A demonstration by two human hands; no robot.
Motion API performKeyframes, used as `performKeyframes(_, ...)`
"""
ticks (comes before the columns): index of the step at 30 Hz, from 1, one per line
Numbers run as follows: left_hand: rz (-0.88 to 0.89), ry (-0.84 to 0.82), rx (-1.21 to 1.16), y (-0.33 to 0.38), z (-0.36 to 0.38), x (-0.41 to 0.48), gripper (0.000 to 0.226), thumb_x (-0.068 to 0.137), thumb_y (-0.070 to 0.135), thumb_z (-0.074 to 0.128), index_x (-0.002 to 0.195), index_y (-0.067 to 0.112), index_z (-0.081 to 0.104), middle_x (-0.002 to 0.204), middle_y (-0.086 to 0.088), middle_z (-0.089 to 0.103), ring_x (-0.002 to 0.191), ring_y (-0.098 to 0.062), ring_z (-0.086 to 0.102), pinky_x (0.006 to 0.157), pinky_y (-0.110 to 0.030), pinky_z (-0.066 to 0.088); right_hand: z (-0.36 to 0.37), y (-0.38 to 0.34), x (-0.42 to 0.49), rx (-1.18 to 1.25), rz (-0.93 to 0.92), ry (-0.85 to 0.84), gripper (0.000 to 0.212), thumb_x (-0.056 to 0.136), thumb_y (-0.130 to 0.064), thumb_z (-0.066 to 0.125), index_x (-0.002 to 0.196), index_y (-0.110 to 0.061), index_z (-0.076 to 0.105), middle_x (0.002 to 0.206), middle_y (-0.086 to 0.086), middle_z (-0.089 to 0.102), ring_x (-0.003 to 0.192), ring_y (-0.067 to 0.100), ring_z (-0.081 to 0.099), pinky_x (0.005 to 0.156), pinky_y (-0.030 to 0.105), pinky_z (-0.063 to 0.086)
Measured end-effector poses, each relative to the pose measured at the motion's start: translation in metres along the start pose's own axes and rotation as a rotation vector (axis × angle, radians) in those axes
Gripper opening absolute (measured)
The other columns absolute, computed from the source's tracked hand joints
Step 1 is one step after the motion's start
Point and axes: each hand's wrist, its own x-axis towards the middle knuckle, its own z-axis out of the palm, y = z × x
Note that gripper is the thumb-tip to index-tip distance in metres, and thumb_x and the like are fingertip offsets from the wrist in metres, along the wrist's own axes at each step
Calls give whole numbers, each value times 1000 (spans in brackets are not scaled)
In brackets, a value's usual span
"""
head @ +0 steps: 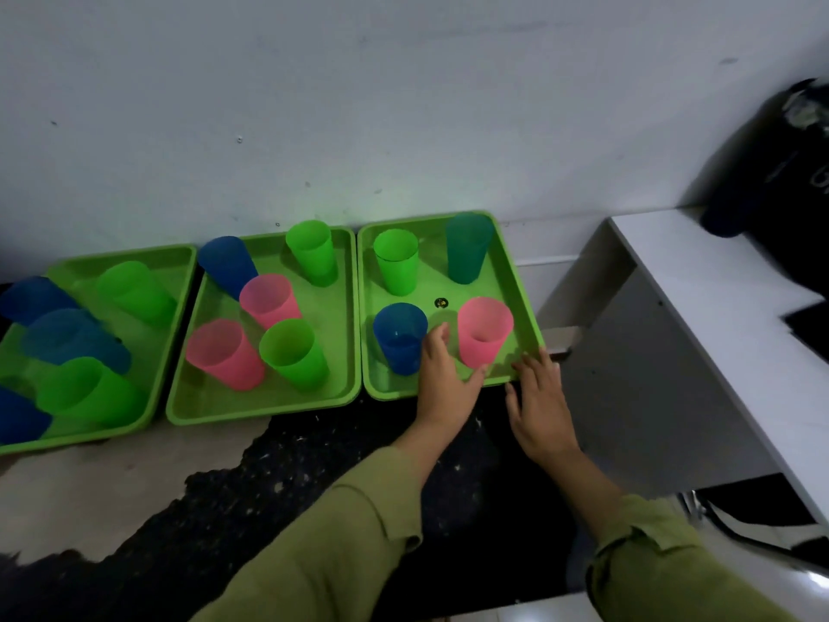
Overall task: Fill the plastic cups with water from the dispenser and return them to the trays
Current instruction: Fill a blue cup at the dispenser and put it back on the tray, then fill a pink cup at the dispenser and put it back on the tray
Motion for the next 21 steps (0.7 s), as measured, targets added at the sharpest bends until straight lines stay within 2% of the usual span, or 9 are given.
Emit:
performKeyframes(3, -1, 7, 10, 10, 15, 14, 95, 66, 16, 82, 140, 3, 25, 143, -15, 35, 133, -25, 35, 111, -33, 30, 2, 2, -3, 14, -31, -1, 39, 92, -13, 52, 125, 8, 50, 135, 24, 47, 141, 36, 21, 119, 44, 11)
performKeyframes(5, -25, 6, 18, 13, 22, 21, 99, 65, 20, 83, 142, 6, 23, 144, -13, 37, 131, -25, 37, 107, -26, 29, 1, 3, -3, 23, -37, -6, 39, 93, -14, 51, 126, 7, 49, 136, 22, 47, 142, 35, 20, 119, 42, 10)
performKeyframes(11, -56, -13, 21, 16, 23, 34, 84, 69, 23, 80, 136, 12, 31, 134, -9, 46, 120, -25, 47, 95, -30, 40, -6, 3, -3, 41, -31, -21, 41, 92, -17, 52, 128, 4, 48, 140, 19, 44, 143, 31, 20, 119, 41, 10)
performKeyframes(14, -8, -32, -15, 28, 13, 33, 83, 67, 24, 82, 134, 13, 34, 132, -8, 47, 118, -24, 48, 90, -25, 39, -15, -4, 0, 72, -7, -2, 48, 89, -18, 57, 129, 5, 45, 138, 22, 43, 139, 33, 27, 118, 40, 15)
performKeyframes(16, 27, -21, -50, 40, 1, 35, 84, 65, 24, 83, 133, 12, 35, 131, -8, 48, 116, -23, 48, 91, -25, 41, -25, -12, 6, 134, 18, 16, 52, 86, -17, 61, 130, 5, 43, 137, 24, 42, 135, 35, 31, 116, 38, 19)
performKeyframes(21, 142, 41, -124, 70, -51, 40, 84, 63, 25, 85, 132, 11, 39, 129, -6, 50, 116, -20, 49, 97, -36, 45, -49, -49, 28, 227, -33, 113, 58, 83, -19, 68, 129, 5, 42, 130, 24, 46, 124, 36, 43, 108, 38, 31)
